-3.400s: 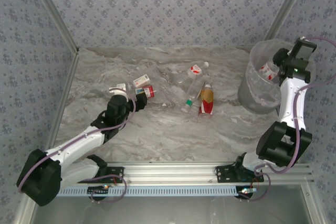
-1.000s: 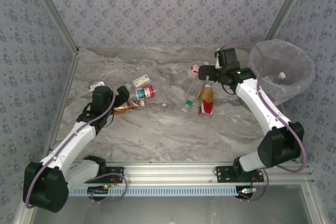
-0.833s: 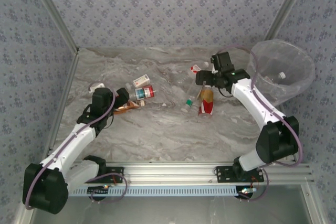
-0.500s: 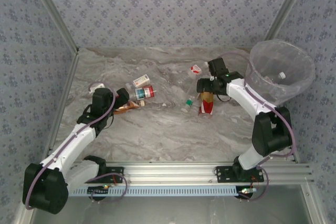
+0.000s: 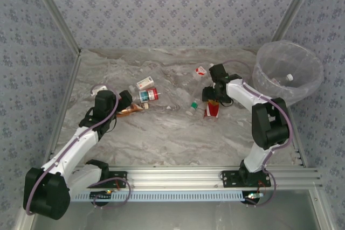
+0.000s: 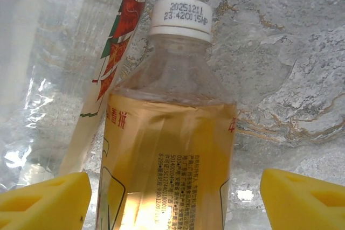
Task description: Put the plastic bottles in the bin
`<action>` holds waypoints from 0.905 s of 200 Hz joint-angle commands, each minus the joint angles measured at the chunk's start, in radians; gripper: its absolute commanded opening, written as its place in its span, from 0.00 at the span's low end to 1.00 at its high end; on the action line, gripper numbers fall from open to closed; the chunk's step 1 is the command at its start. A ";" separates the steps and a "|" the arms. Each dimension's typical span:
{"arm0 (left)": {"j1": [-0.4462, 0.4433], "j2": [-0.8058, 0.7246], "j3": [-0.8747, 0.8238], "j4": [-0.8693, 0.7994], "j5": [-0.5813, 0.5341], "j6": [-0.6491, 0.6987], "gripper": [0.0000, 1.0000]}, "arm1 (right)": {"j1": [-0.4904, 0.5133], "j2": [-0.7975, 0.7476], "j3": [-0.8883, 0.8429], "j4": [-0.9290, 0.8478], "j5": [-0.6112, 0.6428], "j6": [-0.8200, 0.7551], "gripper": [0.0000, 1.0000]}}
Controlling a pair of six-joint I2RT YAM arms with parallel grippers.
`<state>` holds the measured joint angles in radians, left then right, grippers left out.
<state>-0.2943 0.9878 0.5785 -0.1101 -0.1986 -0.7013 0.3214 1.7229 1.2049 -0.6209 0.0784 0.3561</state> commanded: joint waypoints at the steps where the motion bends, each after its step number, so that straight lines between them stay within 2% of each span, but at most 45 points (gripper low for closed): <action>1: 0.004 -0.014 -0.009 -0.003 -0.015 -0.007 0.99 | -0.001 0.021 -0.004 -0.039 0.029 0.023 0.83; 41: 0.004 -0.013 -0.010 -0.005 -0.016 -0.002 0.99 | 0.003 0.067 0.000 -0.049 -0.003 0.034 0.84; 137: 0.004 -0.010 -0.014 -0.006 -0.015 -0.009 0.99 | 0.019 0.140 -0.004 -0.021 0.075 0.095 0.82; 181: 0.005 -0.010 -0.016 -0.005 -0.016 -0.008 0.99 | 0.018 0.152 -0.055 0.016 0.018 0.090 0.81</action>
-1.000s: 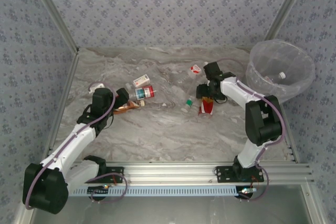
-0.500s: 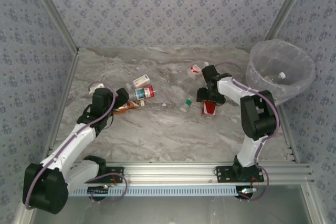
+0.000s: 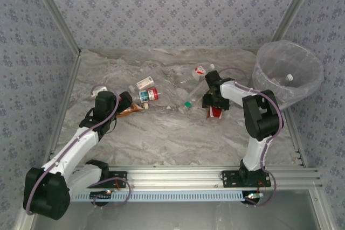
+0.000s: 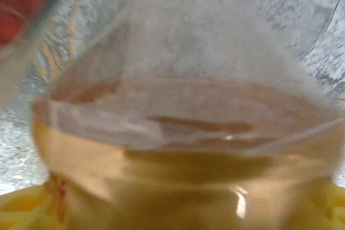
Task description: Put the plastic bottles in the bin
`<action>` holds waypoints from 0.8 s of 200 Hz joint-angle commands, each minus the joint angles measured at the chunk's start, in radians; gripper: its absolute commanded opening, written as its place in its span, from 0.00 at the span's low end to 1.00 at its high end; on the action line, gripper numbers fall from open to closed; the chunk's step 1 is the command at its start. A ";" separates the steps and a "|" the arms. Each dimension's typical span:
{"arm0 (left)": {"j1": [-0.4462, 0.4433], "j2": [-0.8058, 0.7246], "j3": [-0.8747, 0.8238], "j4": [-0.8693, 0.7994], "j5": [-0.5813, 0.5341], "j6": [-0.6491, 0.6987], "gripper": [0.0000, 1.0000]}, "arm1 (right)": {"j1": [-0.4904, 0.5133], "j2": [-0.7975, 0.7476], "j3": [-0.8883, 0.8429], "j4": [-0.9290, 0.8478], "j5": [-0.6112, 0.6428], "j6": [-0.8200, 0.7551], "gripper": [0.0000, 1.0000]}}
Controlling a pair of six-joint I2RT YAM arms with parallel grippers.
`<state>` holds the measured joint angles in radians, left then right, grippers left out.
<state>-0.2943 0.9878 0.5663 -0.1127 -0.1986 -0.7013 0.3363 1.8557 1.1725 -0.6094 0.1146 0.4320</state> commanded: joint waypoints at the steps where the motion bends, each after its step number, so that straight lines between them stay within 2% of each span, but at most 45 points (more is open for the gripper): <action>1: 0.005 -0.011 -0.004 -0.002 -0.015 -0.008 0.99 | 0.002 0.020 -0.024 0.017 -0.020 0.013 0.81; 57: 0.004 -0.012 -0.005 -0.003 -0.013 -0.009 0.99 | 0.002 0.001 -0.052 0.047 -0.004 0.016 0.77; 95: 0.004 -0.013 -0.006 0.000 -0.012 -0.012 0.99 | 0.002 -0.043 -0.073 0.056 0.023 0.016 0.68; 129: 0.004 -0.012 -0.009 0.002 -0.009 -0.012 1.00 | 0.003 -0.087 -0.095 0.064 0.048 0.016 0.68; 160: 0.004 -0.013 -0.008 0.004 -0.008 -0.012 0.99 | 0.005 -0.139 -0.117 0.084 0.061 0.013 0.63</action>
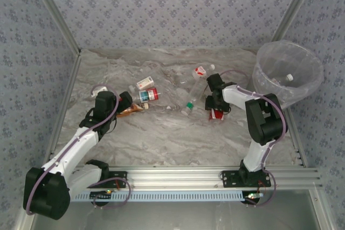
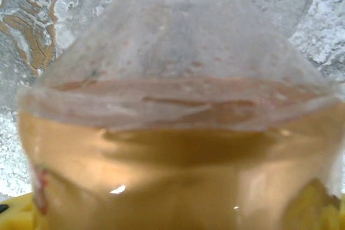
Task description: Put the plastic bottles in the bin
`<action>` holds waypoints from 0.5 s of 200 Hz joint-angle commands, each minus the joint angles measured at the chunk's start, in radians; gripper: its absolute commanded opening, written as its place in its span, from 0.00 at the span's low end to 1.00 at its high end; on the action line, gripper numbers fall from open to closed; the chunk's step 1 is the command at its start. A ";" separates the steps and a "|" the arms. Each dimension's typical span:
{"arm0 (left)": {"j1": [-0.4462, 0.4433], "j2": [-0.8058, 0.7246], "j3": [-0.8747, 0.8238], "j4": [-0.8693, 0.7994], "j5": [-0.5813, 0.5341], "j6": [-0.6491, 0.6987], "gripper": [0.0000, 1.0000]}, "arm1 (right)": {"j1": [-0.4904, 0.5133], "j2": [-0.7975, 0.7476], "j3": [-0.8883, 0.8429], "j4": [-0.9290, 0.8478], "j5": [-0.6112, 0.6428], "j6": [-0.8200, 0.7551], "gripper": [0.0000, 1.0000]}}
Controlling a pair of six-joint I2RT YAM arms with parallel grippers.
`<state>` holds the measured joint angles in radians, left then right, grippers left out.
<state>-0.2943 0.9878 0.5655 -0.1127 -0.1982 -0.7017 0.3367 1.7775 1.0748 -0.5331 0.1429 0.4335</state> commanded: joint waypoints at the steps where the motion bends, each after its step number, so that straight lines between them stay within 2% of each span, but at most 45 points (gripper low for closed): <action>1: 0.004 -0.014 -0.006 0.004 -0.008 -0.012 0.99 | 0.004 -0.063 -0.021 0.008 0.032 0.011 0.63; 62: 0.004 -0.014 -0.005 0.017 0.016 -0.006 0.99 | 0.012 -0.177 -0.044 0.021 0.049 -0.002 0.60; 100: 0.004 -0.036 -0.028 0.108 0.122 0.021 0.99 | 0.029 -0.286 -0.046 0.037 0.073 -0.018 0.59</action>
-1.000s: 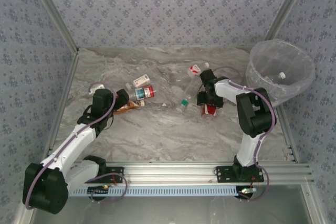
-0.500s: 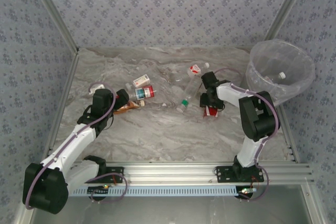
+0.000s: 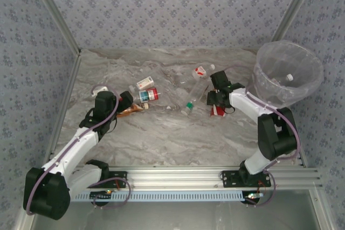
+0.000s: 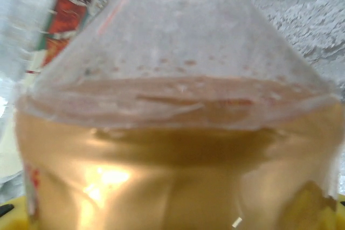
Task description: Put the plastic bottles in the bin
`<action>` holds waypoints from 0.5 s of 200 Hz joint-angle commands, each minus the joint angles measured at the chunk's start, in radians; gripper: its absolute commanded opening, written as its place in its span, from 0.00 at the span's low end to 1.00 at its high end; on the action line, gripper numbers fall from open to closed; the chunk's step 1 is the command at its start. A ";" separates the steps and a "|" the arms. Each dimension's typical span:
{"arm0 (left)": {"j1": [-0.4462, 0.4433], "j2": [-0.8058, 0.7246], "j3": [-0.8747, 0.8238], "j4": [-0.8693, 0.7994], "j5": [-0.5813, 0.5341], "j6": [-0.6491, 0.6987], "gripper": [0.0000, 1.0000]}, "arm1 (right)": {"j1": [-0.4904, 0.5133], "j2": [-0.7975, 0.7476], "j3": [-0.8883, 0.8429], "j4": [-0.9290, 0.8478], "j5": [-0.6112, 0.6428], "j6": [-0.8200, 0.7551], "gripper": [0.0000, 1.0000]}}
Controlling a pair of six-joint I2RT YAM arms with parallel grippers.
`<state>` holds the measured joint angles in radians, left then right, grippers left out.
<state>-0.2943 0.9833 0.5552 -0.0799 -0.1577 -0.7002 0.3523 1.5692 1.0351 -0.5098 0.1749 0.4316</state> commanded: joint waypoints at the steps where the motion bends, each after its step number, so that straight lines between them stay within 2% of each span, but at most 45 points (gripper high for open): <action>1: 0.004 -0.032 -0.018 0.077 0.086 0.020 0.99 | 0.015 -0.081 -0.007 0.014 0.043 -0.016 0.59; 52: -0.010 -0.026 -0.007 0.166 0.257 0.072 0.99 | 0.034 -0.209 0.018 0.026 0.078 -0.046 0.59; 100: -0.103 0.001 0.037 0.198 0.292 0.148 0.99 | 0.050 -0.314 0.042 0.053 0.075 -0.091 0.59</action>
<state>-0.3515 0.9718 0.5434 0.0662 0.0864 -0.6193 0.3920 1.3094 1.0351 -0.4805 0.2253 0.3836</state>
